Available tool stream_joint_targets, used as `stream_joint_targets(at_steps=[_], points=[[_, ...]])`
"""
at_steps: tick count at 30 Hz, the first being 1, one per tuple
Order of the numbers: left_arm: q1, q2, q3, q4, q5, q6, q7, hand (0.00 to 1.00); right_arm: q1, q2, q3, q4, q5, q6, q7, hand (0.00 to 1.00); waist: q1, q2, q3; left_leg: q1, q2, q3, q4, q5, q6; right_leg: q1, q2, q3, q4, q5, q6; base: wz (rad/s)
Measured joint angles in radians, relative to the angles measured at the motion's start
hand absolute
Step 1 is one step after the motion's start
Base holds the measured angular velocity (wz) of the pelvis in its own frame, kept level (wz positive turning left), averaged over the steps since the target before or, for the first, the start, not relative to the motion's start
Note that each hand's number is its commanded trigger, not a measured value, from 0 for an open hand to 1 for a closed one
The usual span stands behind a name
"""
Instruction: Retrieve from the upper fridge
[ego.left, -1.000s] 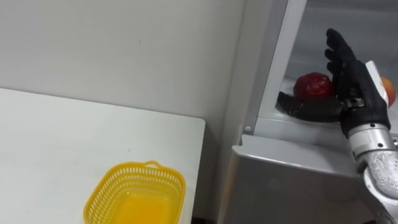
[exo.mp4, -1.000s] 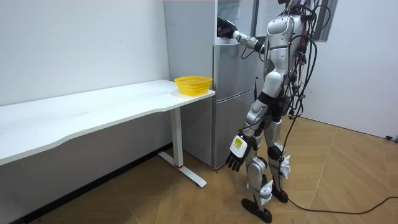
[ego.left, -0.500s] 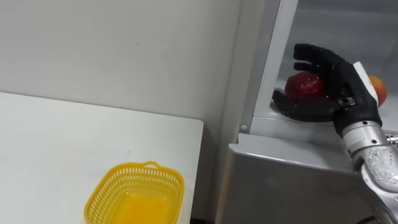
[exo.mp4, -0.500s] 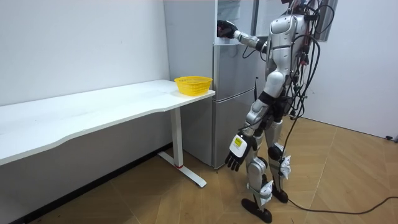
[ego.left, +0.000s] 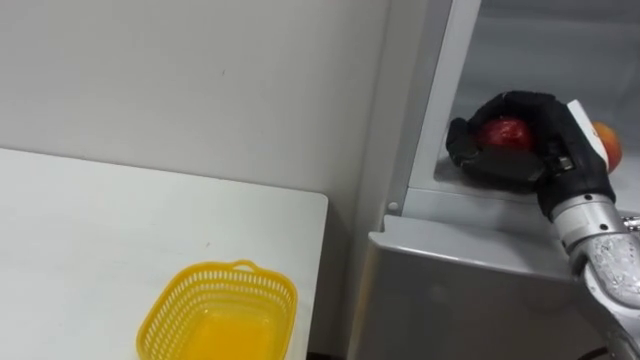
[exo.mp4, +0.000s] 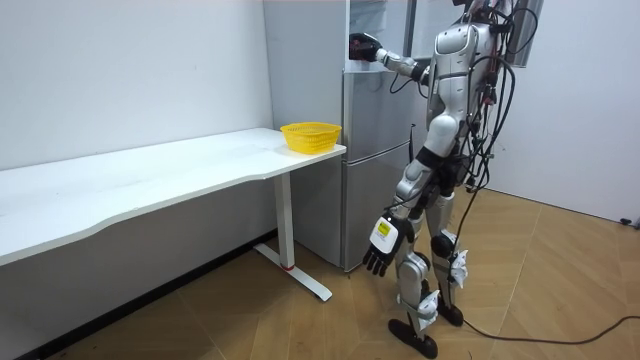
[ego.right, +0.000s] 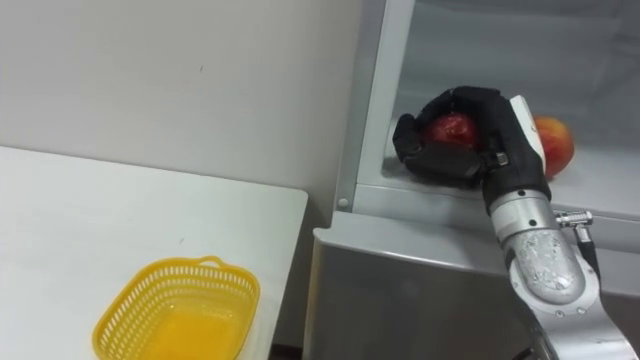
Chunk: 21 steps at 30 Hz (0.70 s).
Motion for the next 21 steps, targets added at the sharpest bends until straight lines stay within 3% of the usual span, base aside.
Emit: stream_joint_targets(at_steps=[5,21], points=[[0.0,0.0,0.0,0.0,0.0,0.0,0.001,0.0,0.0,0.0,0.001,0.0,0.0,-0.003,-0.001,1.0,0.001,0.004,-0.0024,0.0,0.0,0.0,0.0,0.0,0.0,0.0,0.0,0.0,0.0,0.0,0.0,0.0],[-0.002,0.003,-0.001,0.003,-0.002,-0.004,0.0,0.0,0.0,0.005,0.012,-0.024,-0.027,-0.012,-0.023,1.0,0.001,0.013,0.0037,0.003,0.003,0.004,-0.001,0.0,0.0,0.001,0.001,0.003,0.0,0.0,0.0,0.0]])
